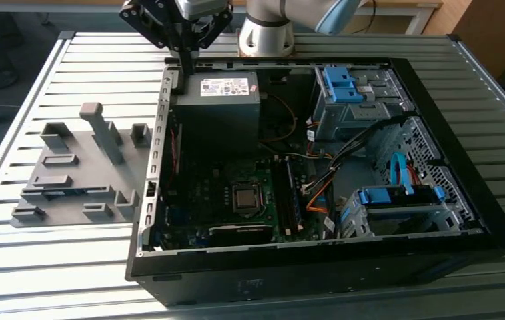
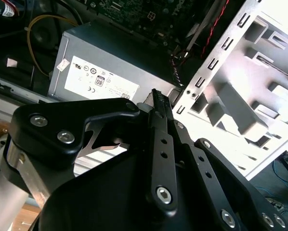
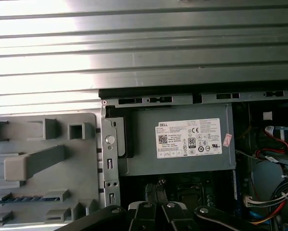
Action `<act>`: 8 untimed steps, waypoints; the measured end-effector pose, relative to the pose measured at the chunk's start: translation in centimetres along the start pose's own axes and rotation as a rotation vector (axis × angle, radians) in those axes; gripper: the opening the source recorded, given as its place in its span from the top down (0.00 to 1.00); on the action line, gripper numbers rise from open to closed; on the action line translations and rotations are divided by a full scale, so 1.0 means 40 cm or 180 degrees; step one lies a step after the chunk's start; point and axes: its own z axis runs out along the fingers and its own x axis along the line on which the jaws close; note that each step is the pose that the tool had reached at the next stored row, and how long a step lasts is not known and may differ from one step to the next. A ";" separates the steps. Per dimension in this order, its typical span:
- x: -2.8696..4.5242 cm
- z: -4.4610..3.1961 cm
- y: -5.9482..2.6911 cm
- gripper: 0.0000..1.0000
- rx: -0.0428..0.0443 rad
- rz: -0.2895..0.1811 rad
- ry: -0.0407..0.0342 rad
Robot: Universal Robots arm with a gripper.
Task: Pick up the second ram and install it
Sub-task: 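Reach for the second ram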
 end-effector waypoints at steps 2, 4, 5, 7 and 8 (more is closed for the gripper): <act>0.001 0.000 0.000 0.89 0.0000 0.0000 0.0000; 0.002 0.000 0.000 0.89 0.0000 0.0000 0.0000; 0.003 0.000 0.000 0.89 0.0000 0.0000 0.0000; 0.004 0.000 0.000 0.89 0.0000 0.0000 0.0000; 0.004 0.000 0.000 0.89 0.0000 0.0000 0.0000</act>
